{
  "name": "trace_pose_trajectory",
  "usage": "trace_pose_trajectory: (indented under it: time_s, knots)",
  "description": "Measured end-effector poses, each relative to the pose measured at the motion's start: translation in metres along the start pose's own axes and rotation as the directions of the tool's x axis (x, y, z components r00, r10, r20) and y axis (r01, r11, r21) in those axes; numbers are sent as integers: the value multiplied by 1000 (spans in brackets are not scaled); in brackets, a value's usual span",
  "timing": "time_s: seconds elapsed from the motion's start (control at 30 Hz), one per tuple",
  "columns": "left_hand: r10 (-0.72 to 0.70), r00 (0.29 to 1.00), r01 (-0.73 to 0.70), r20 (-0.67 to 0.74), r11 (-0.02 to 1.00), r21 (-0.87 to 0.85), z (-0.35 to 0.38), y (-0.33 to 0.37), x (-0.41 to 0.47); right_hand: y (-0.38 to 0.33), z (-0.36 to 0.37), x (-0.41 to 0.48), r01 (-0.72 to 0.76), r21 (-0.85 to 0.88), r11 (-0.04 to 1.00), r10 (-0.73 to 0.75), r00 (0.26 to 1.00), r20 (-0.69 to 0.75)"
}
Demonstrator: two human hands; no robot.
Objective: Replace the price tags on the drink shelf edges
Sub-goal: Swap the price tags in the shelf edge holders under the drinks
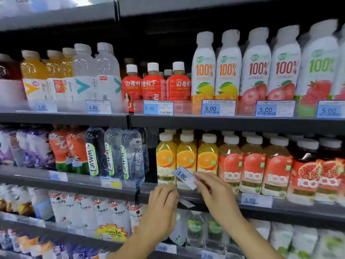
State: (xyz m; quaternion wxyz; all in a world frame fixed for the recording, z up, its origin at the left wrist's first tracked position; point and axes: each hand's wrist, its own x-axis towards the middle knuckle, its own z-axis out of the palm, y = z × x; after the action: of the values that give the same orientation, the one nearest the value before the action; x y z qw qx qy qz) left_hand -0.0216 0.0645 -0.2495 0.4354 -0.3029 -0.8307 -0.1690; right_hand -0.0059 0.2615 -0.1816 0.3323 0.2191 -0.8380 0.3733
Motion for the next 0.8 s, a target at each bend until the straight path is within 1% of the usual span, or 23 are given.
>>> trace_pose_trajectory:
  time_s: [0.1,0.17,0.27,0.37,0.43,0.57,0.6,0.63,0.67,0.7,0.73,0.77,0.8]
  knots:
    - [-7,1000,7,4,998,-59,2,-4,-3,0,8,0,82,-125,989,-80,997,15]
    - [-9,1000,7,-15,995,-96,2,-5,-4,5,12,-1,151,-175,973,-145,988,45]
    - [-14,1000,12,-17,994,-110,1,-6,-6,9,17,-2,252,-330,910,-235,968,91]
    - [-26,1000,27,7,992,-121,0,-8,-6,5,21,-4,272,-437,857,-236,962,134]
    - [-40,999,43,29,992,-121,0,-8,-5,5,22,-6,277,-468,839,-235,961,146]
    - [-60,996,68,70,991,-114,-5,-9,1,2,18,-8,238,-505,830,-178,970,164]
    - [-77,994,87,80,988,-126,-8,-8,3,2,17,-9,235,-494,837,-175,971,164]
    - [-118,989,130,85,978,-164,-11,-7,6,0,16,-10,209,-452,867,-159,976,148]
    - [-190,978,206,89,950,-234,-16,-4,10,-5,13,-10,143,-356,924,-110,988,112]
    - [-277,955,296,102,897,-328,-21,-2,15,-13,8,-11,30,-209,977,-15,997,71]
    - [-358,925,378,130,821,-427,-27,1,20,-21,3,-12,-92,-39,995,95,993,72]
    - [-415,894,440,170,740,-509,-31,3,26,-29,-3,-13,-206,107,973,195,975,104]
    - [-446,868,483,216,663,-572,-34,5,32,-35,-7,-14,-281,178,943,259,957,134]
